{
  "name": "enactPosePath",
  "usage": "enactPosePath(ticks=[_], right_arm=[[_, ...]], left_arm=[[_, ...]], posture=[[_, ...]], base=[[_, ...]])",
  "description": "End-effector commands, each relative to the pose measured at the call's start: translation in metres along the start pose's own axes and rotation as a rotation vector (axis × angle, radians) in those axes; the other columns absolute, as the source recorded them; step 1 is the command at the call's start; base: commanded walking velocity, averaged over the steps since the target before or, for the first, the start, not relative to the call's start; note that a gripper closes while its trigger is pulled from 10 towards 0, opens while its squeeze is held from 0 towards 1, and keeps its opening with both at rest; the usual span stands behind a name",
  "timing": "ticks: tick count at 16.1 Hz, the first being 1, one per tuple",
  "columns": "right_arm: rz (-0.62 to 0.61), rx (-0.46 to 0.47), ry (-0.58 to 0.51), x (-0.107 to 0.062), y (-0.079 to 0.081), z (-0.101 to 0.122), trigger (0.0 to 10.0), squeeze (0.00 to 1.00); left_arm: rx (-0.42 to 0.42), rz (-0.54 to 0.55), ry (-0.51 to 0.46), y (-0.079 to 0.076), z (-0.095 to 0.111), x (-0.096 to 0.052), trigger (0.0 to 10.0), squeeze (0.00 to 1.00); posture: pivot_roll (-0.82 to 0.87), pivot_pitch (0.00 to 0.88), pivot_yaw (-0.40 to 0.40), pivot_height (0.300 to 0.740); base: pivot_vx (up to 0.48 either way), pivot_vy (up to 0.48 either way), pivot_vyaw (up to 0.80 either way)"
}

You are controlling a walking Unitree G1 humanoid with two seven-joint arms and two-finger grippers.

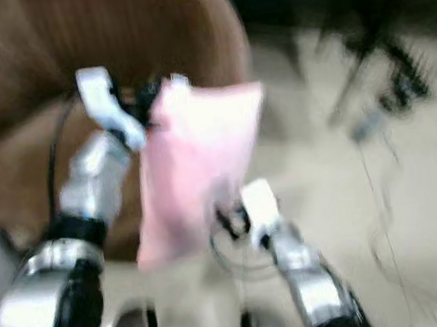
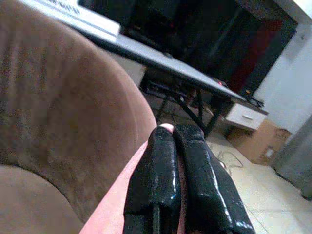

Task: Move the pillow to the sofa from floor

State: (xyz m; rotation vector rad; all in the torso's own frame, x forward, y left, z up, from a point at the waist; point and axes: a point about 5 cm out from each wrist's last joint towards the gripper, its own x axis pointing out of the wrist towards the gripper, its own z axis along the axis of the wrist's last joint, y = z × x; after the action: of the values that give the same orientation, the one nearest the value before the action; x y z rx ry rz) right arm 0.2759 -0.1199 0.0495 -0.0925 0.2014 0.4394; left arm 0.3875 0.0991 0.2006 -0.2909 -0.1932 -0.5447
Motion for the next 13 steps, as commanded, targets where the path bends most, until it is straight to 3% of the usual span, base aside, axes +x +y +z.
enactPosePath(ticks=[1, 3, 8, 9, 13], right_arm=[[-0.003, -0.008, -0.001, 0.001, 0.0, -0.001, 10.0, 0.18], [-0.012, -0.005, 0.001, 0.001, -0.001, -0.001, 10.0, 0.18], [-0.043, 0.015, -0.026, 0.004, -0.003, 0.0, 10.0, 0.17], [-0.059, 0.017, -0.033, 0.007, -0.005, 0.002, 10.0, 0.13], [-0.104, 0.011, -0.128, 0.008, -0.014, 0.027, 10.0, 0.11]], left_arm=[[0.034, -0.017, -0.064, 0.001, 0.019, 0.002, 0.0, 0.0], [0.04, -0.037, -0.064, -0.002, 0.02, 0.003, 0.0, 0.0], [0.083, -0.04, -0.037, -0.003, 0.018, 0.002, 0.0, 0.0], [0.108, -0.044, -0.02, -0.001, 0.016, -0.003, 0.0, 0.0], [0.163, -0.005, 0.041, 0.007, 0.012, -0.034, 0.0, 0.0]], posture=[[-0.03, 0.074, -0.084, 0.715], [-0.03, 0.076, -0.082, 0.739], [-0.02, 0.05, -0.067, 0.74], [-0.01, 0.037, -0.06, 0.74], [0.01, 0.002, -0.026, 0.74]], base=[[0.0, 0.0, 0.0], [0.0, 0.0, 0.0], [0.0, 0.0, 0.0], [0.0, 0.0, 0.0], [0.0, 0.0, 0.0]])
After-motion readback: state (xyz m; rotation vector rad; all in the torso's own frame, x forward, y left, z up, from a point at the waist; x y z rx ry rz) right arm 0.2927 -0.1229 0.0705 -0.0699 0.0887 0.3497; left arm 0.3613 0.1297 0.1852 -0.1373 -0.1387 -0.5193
